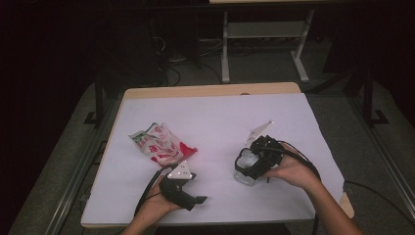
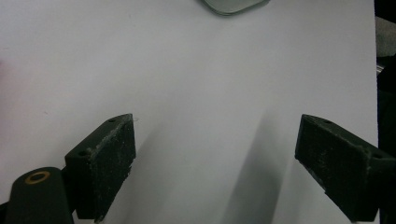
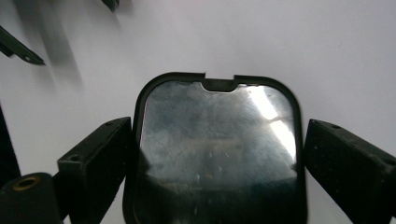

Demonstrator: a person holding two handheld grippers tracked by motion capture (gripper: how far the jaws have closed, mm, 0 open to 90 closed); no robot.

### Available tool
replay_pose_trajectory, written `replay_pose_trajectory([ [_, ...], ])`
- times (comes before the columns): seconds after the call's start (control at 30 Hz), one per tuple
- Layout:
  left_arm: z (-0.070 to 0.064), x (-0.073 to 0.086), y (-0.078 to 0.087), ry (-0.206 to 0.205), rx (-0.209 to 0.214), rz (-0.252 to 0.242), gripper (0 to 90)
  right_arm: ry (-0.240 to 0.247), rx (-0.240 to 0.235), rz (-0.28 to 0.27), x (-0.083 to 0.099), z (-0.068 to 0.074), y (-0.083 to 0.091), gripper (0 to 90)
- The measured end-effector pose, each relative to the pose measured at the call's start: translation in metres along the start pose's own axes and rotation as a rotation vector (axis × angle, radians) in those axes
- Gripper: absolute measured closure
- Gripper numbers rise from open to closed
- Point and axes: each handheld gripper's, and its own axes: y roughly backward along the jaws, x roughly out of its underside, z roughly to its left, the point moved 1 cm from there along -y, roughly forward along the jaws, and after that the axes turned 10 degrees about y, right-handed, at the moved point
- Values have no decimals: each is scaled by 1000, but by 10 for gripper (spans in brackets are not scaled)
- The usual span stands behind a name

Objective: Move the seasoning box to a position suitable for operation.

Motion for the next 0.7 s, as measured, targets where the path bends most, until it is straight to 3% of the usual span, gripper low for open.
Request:
replay_pose_trajectory([
  [0.2, 0, 0, 0, -2, 1, 0, 119, -12, 11, -44, 8, 1, 19, 86],
  [0.4, 0, 0, 0, -6, -1, 0, 119, -55, 7, -91, 24, 8, 35, 88],
  [0.7, -1, 0, -2, -2, 1, 9, 119, -104, 29, -151, 59, 18, 43, 139],
])
